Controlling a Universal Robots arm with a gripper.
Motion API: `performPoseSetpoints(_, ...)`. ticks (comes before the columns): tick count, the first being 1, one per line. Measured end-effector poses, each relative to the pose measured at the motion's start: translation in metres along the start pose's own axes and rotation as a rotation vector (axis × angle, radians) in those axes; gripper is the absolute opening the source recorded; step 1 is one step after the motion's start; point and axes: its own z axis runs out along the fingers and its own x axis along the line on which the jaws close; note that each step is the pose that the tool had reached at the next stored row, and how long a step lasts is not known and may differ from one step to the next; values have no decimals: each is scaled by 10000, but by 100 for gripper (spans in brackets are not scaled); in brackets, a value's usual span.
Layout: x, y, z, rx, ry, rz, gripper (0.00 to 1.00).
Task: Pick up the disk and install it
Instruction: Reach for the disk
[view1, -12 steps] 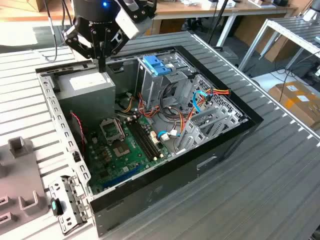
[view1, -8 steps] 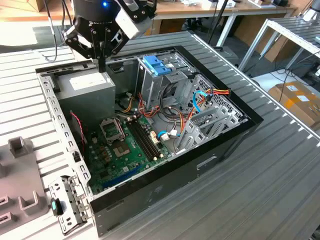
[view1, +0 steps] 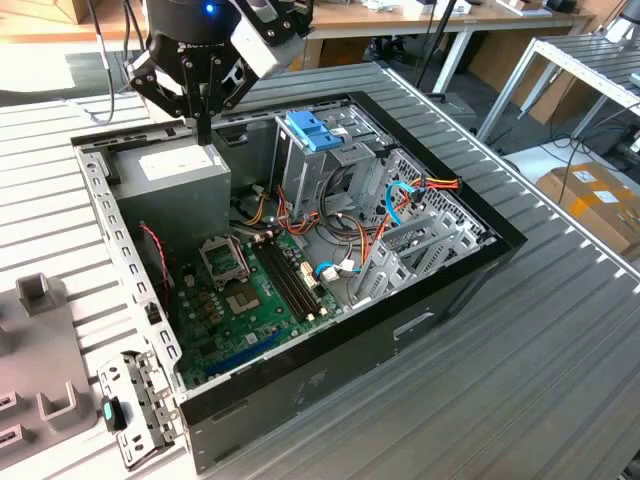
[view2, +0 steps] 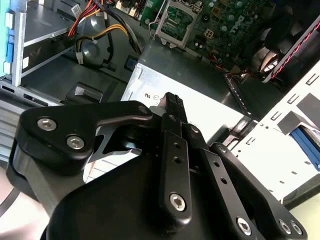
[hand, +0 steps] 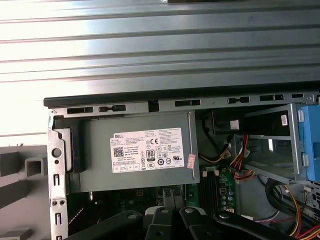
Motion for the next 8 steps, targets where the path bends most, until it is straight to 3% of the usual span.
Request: performPoseSetpoints(8, 76, -6, -3, 0, 0, 0, 11)
